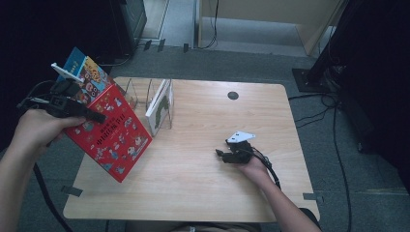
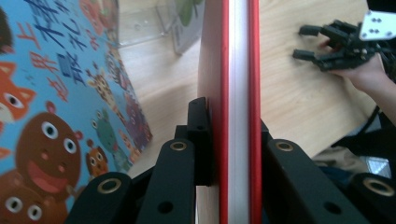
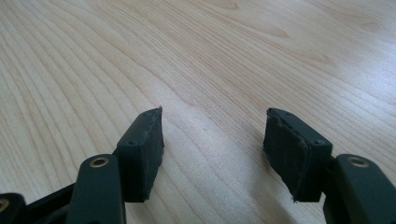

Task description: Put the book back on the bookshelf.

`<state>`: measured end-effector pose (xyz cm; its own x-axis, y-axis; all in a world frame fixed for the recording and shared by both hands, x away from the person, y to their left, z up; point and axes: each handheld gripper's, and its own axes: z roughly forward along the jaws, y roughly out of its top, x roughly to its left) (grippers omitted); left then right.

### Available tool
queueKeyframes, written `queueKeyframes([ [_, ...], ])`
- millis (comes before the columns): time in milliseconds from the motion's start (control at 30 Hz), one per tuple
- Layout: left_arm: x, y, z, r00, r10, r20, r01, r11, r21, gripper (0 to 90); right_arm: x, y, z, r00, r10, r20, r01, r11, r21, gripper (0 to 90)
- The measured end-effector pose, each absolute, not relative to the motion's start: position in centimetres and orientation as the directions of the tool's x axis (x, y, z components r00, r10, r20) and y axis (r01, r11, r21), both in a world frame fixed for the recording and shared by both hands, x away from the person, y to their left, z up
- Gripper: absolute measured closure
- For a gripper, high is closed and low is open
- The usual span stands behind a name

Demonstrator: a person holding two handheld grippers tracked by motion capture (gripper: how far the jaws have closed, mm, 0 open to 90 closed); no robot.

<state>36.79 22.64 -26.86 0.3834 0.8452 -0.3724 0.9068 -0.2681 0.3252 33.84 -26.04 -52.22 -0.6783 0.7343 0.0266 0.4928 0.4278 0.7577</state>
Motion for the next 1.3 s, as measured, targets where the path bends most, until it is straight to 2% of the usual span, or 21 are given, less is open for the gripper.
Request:
queueKeyframes([
  [400, 39.2, 21.3, -27.0, 0.372, 0.878, -0.301, 0.908, -0.278, 0.314, 80.0, 33.9, -26.0, -52.2, -0.679, 0.733, 0.025, 0.491, 0.428, 0.759, 37.4],
  [800, 41.8, 21.3, -27.9, 0.326, 0.891, -0.315, 0.921, -0.226, 0.316, 80.0, 33.9, -26.0, -52.2, -0.68, 0.733, 0.026, 0.491, 0.429, 0.759, 37.4],
  [1000, 43.1, 21.1, -28.4, 0.314, 0.904, -0.291, 0.926, -0.224, 0.304, 79.9, 33.9, -26.0, -52.2, -0.681, 0.732, 0.025, 0.49, 0.43, 0.758, 37.5],
  [1300, 44.6, 21.3, -28.9, 0.29, 0.911, -0.295, 0.923, -0.184, 0.339, 79.9, 33.9, -25.9, -52.2, -0.679, 0.734, 0.025, 0.49, 0.428, 0.759, 37.4],
])
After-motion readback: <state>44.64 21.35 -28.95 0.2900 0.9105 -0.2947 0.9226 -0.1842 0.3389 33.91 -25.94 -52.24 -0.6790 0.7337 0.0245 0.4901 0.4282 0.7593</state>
